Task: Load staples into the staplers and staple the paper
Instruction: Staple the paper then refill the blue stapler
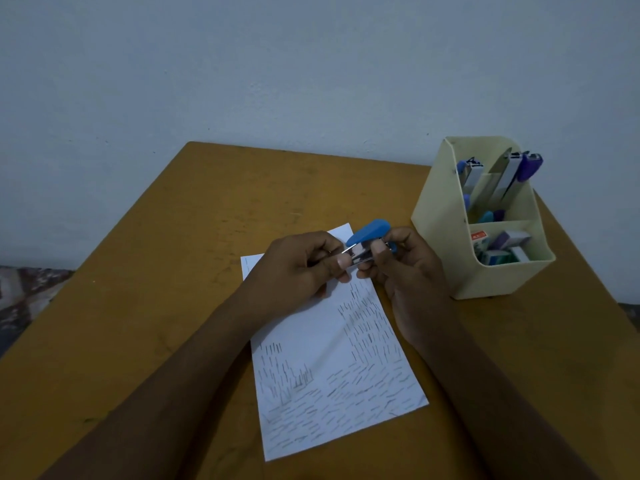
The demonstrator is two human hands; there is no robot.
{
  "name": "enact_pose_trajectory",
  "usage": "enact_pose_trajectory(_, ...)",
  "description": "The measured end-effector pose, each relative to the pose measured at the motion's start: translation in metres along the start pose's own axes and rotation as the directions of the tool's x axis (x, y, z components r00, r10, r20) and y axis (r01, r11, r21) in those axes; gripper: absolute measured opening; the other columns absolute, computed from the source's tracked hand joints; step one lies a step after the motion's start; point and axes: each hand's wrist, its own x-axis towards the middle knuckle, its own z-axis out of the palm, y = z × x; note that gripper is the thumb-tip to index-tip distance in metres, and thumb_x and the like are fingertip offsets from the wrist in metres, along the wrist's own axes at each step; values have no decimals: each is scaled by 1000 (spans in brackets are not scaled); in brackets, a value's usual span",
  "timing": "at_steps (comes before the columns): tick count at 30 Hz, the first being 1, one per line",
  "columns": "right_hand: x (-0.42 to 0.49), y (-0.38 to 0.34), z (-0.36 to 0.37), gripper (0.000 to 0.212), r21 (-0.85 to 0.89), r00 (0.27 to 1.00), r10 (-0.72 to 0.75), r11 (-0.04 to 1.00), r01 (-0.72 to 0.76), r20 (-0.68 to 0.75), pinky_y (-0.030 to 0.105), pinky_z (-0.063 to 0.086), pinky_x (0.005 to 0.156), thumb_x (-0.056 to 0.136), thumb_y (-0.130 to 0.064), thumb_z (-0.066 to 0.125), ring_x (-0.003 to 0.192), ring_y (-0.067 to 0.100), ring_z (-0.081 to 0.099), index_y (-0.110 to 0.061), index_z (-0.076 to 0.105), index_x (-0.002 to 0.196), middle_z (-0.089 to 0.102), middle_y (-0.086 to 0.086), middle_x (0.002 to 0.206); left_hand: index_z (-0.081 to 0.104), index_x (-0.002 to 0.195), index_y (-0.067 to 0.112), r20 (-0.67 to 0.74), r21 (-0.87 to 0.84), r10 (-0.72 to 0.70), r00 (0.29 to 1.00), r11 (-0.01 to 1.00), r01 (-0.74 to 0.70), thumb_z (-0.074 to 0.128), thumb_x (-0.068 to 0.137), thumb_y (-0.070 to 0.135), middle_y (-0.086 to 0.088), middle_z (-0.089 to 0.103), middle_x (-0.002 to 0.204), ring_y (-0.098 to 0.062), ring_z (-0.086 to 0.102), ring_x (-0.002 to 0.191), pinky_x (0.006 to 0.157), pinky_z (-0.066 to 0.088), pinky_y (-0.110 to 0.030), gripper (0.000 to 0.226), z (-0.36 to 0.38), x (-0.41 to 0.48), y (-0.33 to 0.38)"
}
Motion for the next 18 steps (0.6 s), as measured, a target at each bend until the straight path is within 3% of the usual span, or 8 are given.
enact_pose_trajectory(12, -1, -2, 2, 10, -103, 999, -49, 994, 46, -24, 28, 54, 68, 94, -12, 50, 70, 15, 64, -8, 58, 100, 68, -1, 78, 66, 95, 9, 8, -55, -25, 1000, 998, 25, 55, 95, 22, 3, 71, 74, -11, 59, 52, 49, 44, -22, 16, 3, -2, 2)
enact_pose_trajectory(18, -1, -3, 5, 11, -208, 995, -88, 975, 74, -57, 20, 55, 61, 95, -11, 49, 62, 8, 64, -14, 59, 93, 67, -7, 68, 66, 91, 7, 19, -92, -13, 1000, 996, 15, 54, 97, 20, 10, 66, 63, -9, 54, 48, 47, 40, -20, 18, 3, -4, 3)
